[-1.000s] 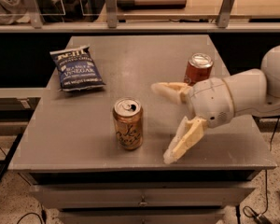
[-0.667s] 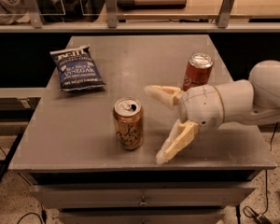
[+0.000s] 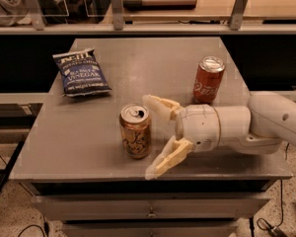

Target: Knock orange can over

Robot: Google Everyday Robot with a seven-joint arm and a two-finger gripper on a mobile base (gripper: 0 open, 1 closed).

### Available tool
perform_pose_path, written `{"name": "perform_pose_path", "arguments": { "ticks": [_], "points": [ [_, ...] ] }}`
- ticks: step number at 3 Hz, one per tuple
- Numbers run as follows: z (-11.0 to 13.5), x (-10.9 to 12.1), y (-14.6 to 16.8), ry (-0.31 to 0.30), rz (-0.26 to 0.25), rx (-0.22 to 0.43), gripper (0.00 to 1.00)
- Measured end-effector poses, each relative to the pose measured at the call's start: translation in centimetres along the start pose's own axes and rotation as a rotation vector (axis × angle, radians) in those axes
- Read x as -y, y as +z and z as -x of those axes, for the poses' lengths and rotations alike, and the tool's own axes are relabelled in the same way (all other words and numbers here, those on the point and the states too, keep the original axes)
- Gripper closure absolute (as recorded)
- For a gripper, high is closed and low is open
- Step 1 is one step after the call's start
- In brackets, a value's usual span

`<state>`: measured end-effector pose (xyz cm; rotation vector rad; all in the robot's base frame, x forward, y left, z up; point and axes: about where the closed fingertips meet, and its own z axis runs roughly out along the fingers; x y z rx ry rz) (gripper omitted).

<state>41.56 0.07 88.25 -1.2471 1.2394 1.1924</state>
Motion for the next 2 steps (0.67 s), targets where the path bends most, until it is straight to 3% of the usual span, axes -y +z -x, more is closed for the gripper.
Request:
{"name": "perform_pose_path", "arguments": {
  "ticks": [1, 2],
  "points": [
    [-0.1, -0.1, 1.2, 0.005, -0.048, 0.034, 0.00],
    [-0.2, -0.2, 2.2, 0.007, -0.104, 0.011, 0.00]
  ]
}}
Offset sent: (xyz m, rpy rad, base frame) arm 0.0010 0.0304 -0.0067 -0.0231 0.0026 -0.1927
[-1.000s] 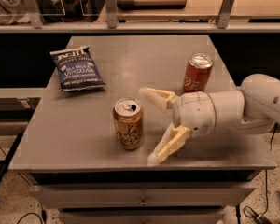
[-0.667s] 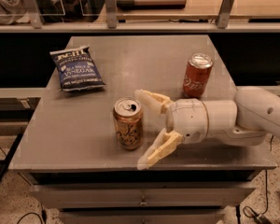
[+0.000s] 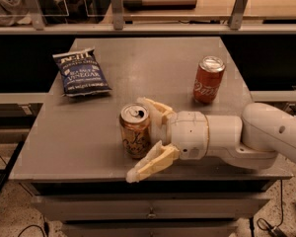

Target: Knock orange can over

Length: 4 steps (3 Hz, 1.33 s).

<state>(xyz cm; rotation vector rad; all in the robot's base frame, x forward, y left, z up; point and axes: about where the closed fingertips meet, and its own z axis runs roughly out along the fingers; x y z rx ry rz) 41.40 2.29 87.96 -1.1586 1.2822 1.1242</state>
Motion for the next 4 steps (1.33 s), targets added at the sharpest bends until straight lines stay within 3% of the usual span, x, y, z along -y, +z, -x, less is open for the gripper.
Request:
{"name": "perform_pose_path", "arguments": {
  "ticks": [2, 4],
  "points": [
    [0.0, 0.3, 1.5, -0.004, -0.052, -0.024, 0.41],
    [-1.0, 2.0, 2.3, 0.000, -0.024, -0.037, 0.88]
  ]
}}
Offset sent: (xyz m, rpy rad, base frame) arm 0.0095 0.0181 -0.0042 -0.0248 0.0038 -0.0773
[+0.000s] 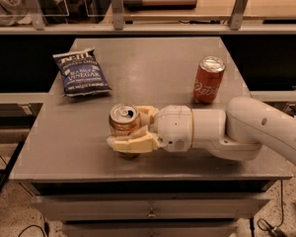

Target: Knock orange can over

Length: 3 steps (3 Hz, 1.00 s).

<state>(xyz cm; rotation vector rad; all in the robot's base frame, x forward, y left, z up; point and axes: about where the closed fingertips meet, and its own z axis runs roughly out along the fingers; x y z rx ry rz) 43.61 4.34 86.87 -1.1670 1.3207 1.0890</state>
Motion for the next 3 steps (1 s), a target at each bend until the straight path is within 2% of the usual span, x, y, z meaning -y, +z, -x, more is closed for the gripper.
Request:
{"name": "perform_pose_path", "arguments": {
  "ticks": [1, 3],
  "points": [
    [0.15, 0.00, -0.01, 0.000, 0.000, 0.000, 1.00],
    [0.20, 0.00, -0.01, -0.001, 0.000, 0.000, 1.00]
  ]
}}
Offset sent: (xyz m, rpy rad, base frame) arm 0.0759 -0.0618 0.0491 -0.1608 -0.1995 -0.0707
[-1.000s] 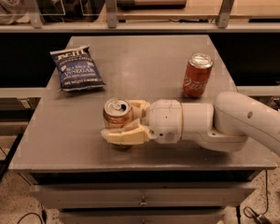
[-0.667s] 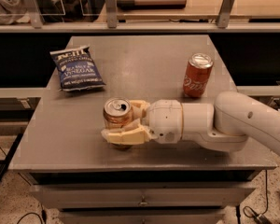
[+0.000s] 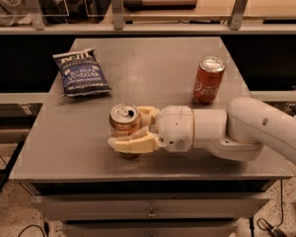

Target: Knock orange can over

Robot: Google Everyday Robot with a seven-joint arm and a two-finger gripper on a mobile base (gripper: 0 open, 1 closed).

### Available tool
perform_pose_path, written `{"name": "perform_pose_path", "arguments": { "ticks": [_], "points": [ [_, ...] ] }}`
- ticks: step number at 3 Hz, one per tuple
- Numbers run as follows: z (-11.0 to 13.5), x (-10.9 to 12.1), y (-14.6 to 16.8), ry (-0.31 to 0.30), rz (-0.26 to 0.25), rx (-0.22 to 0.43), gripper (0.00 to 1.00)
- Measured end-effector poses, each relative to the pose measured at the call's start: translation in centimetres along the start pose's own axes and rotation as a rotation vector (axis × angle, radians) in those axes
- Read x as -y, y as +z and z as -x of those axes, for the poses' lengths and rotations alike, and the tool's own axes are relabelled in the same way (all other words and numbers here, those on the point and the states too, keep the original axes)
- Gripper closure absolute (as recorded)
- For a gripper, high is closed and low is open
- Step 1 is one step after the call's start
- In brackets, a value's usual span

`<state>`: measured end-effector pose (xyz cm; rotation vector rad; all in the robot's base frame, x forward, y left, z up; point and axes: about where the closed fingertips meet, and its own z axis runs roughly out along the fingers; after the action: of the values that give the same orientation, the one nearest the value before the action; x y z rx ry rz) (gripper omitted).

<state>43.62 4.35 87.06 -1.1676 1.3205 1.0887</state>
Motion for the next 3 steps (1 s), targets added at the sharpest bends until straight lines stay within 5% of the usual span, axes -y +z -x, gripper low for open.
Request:
{"name": "perform_pose_path", "arguments": {
  "ticks": [3],
  "points": [
    [7.9, -1.1, 1.3, -0.329, -0.003, -0.160, 1.00]
  ]
}}
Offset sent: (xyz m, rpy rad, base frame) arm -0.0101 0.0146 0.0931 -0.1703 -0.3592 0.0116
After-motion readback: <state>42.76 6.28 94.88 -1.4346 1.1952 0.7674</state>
